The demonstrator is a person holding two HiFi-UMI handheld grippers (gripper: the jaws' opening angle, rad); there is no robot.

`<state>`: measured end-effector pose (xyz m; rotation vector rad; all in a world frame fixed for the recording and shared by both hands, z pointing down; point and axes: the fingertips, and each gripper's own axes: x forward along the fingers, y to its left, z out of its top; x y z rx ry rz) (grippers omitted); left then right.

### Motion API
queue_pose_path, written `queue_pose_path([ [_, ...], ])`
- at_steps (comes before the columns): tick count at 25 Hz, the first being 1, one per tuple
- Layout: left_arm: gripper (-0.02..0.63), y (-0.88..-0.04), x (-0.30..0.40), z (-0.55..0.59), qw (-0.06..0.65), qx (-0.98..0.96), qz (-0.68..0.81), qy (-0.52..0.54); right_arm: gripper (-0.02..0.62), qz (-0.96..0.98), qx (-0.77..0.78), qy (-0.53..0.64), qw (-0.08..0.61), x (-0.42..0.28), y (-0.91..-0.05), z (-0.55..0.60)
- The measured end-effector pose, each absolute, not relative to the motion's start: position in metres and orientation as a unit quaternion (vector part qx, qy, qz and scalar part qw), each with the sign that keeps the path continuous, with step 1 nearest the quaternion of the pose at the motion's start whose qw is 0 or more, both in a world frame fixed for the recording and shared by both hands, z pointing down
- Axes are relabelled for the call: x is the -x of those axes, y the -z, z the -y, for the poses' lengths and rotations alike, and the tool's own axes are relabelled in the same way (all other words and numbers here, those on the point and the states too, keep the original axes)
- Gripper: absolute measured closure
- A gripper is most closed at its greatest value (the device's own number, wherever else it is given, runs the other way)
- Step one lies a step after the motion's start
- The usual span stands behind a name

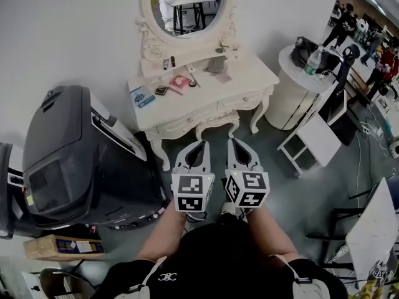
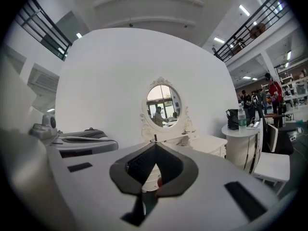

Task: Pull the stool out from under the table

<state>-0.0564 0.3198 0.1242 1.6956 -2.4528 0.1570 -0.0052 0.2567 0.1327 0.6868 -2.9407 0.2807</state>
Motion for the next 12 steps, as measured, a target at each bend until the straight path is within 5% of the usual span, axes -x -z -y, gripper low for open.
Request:
queue_pose_path([
  [12,0.606,-0.121,0.066,-0.22,0.061,-0.547,0.831,-0.079,0.592,0.97,-0.22,-0.1,0.038,0.023,-0.134,-0.161],
])
